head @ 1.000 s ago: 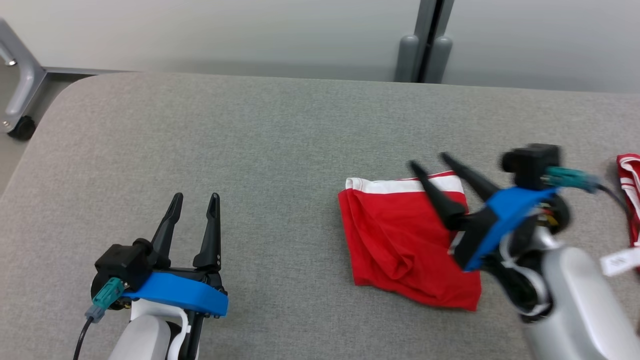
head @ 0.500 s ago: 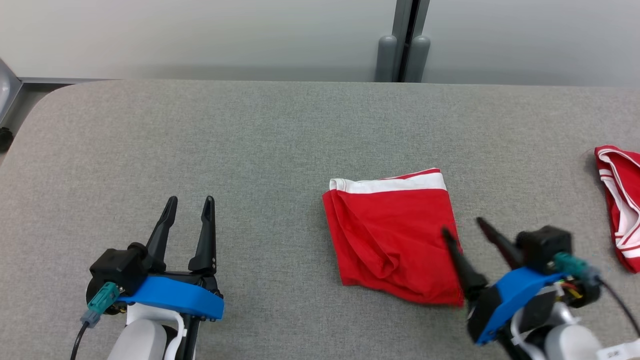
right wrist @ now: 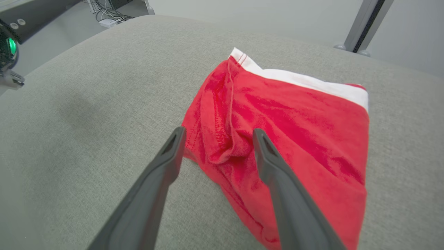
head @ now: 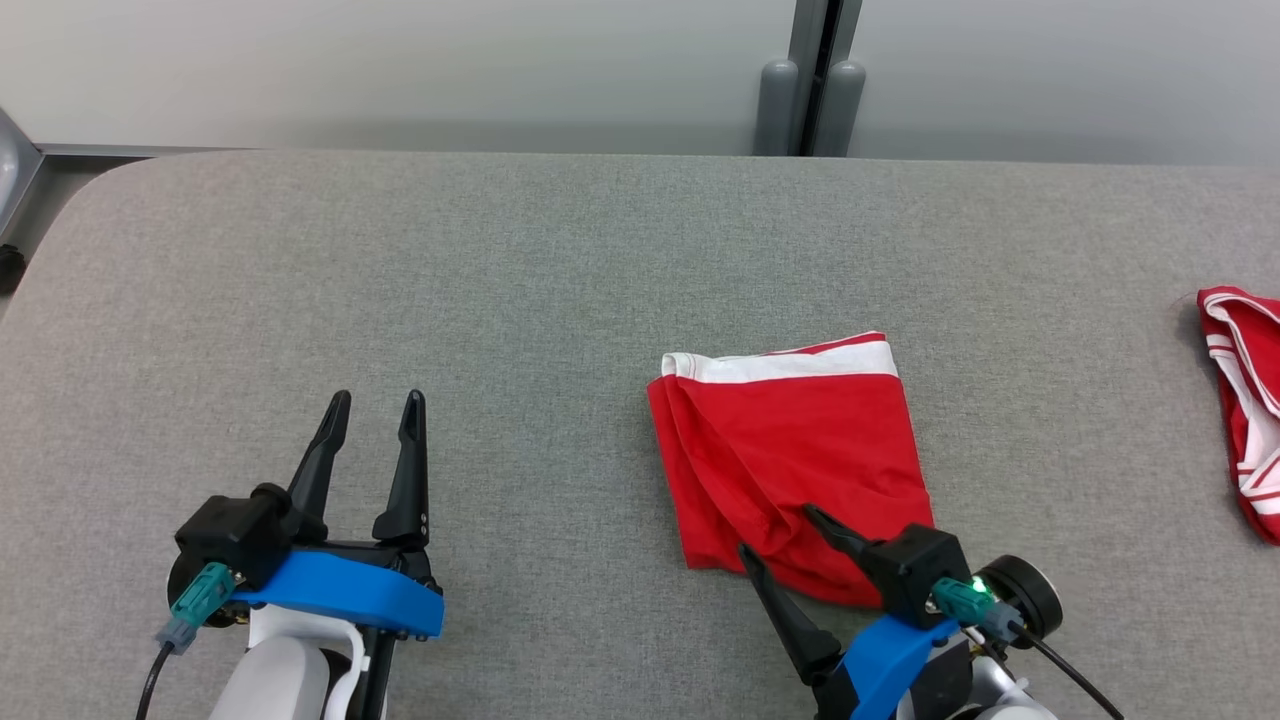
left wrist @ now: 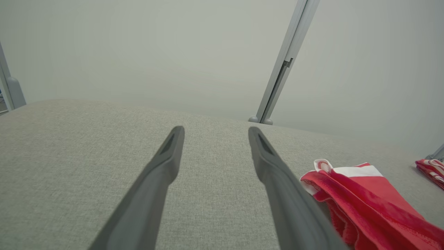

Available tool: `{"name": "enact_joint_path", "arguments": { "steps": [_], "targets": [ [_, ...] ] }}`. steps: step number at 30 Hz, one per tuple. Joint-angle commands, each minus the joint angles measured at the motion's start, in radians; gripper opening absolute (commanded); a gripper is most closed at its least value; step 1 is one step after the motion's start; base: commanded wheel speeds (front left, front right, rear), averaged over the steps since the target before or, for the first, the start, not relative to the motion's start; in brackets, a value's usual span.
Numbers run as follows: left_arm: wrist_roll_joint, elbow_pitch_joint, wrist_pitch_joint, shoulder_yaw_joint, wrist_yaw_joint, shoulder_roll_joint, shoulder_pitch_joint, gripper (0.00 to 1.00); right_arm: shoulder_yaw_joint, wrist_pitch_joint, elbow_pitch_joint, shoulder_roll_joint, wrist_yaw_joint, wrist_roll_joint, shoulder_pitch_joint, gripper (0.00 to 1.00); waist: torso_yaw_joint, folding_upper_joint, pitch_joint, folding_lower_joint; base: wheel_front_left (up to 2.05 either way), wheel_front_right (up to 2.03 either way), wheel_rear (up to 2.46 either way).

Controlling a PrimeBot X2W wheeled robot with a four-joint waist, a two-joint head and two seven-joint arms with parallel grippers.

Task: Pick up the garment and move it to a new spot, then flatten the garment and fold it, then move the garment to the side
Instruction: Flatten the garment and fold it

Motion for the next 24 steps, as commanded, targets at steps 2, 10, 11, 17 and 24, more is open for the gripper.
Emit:
{"name": "enact_joint_path", "arguments": {
  "steps": [2, 10, 11, 17, 24],
  "targets": [
    [-0.001, 0.001, -0.004, -0.004, -0.001, 0.002, -0.016, 1.00, 0.008, 0.008, 0.019, -0.002, 0.000, -0.009, -0.019, 1.00, 0.003, 0.0000, 0.001, -0.0001, 0.00, 0.00, 0.00],
    [-0.006, 0.005, -0.004, -0.006, -0.001, 0.002, -0.017, 1.00, 0.002, 0.012, 0.068, 0.001, 0.000, -0.024, -0.046, 0.85, 0.012, 0.0000, 0.003, -0.0001, 0.00, 0.00, 0.00],
    [-0.006, 0.005, -0.004, -0.006, -0.001, 0.002, -0.017, 1.00, 0.002, 0.012, 0.070, 0.003, 0.000, -0.025, -0.049, 0.77, 0.013, 0.0000, 0.003, -0.0001, 0.00, 0.00, 0.00],
    [-0.006, 0.007, -0.004, -0.007, -0.002, 0.000, -0.017, 1.00, 0.004, 0.020, 0.083, 0.006, 0.000, -0.028, -0.055, 0.00, 0.018, 0.0000, 0.001, -0.0001, 0.00, 0.00, 0.00],
    [-0.013, 0.009, -0.004, -0.007, -0.002, 0.002, -0.016, 1.00, 0.079, 0.034, 0.070, 0.008, 0.000, -0.008, -0.057, 0.00, 0.020, 0.0000, -0.002, -0.0001, 0.00, 0.00, 0.00]
  ]
}}
